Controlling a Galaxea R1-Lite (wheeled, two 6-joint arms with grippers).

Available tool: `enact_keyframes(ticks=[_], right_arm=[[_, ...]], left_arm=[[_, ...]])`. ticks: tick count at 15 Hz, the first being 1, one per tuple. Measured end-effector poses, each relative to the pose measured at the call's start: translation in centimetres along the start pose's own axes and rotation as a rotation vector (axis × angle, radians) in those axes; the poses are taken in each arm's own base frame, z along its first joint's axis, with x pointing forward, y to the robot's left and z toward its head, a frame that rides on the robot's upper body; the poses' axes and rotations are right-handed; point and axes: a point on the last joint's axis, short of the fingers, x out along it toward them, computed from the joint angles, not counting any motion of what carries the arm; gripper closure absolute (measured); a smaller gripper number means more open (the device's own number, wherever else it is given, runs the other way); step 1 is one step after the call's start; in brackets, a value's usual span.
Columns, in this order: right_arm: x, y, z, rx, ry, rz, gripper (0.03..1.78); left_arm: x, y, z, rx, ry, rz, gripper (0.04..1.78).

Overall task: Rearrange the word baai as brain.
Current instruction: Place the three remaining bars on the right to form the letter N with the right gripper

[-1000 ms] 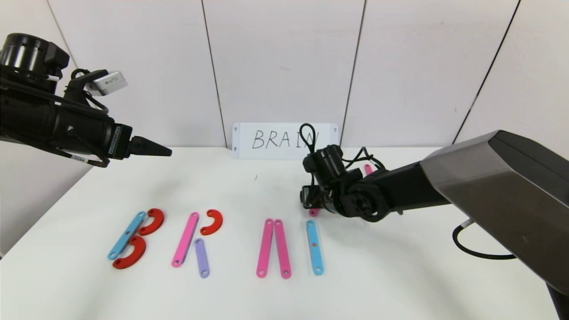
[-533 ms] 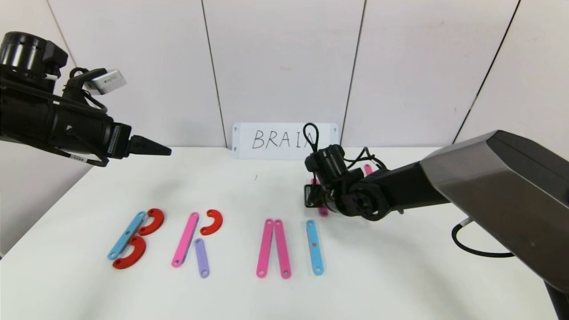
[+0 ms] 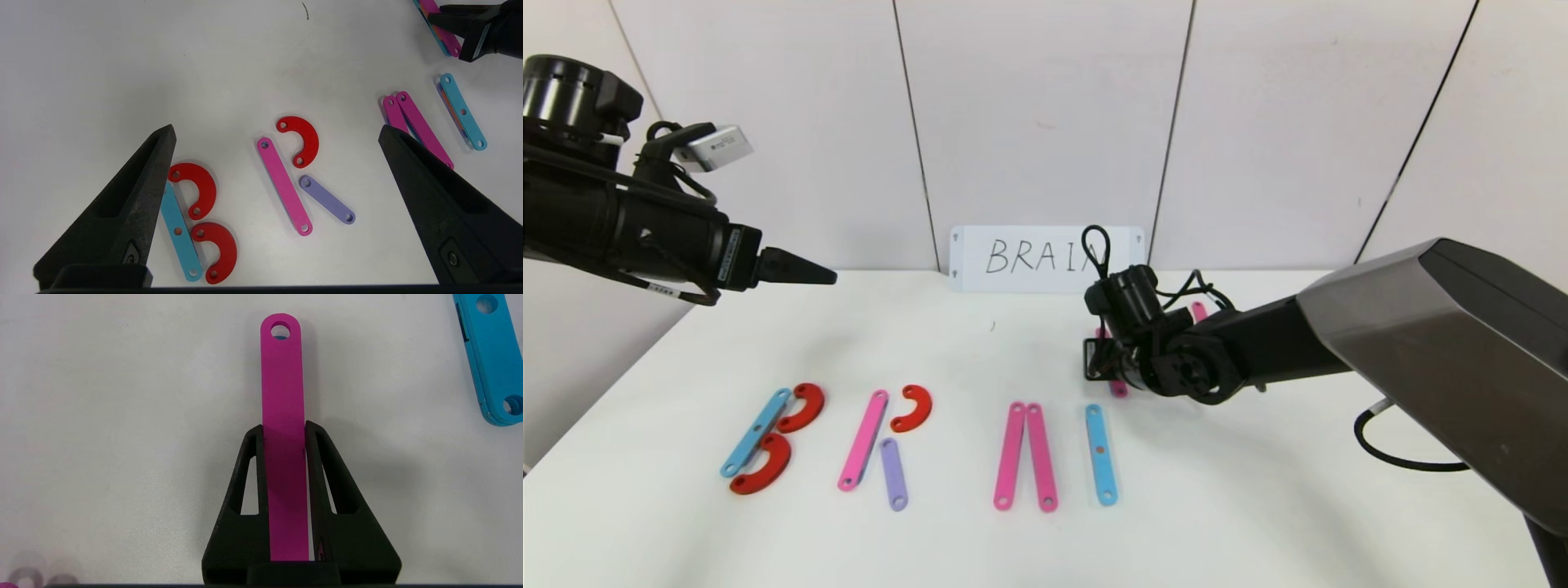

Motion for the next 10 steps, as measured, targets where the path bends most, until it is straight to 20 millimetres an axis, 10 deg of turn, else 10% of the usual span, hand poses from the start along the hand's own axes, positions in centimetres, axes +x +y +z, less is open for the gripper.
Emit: enact_keyframes(ticks=[10], right_arm=[[-1.7, -0.5, 0.8, -0.016, 0.004, -0.014, 1.52]], left_arm=[[0.0, 0.0, 0.0, 0.001, 0.000, -0.001, 0.09]])
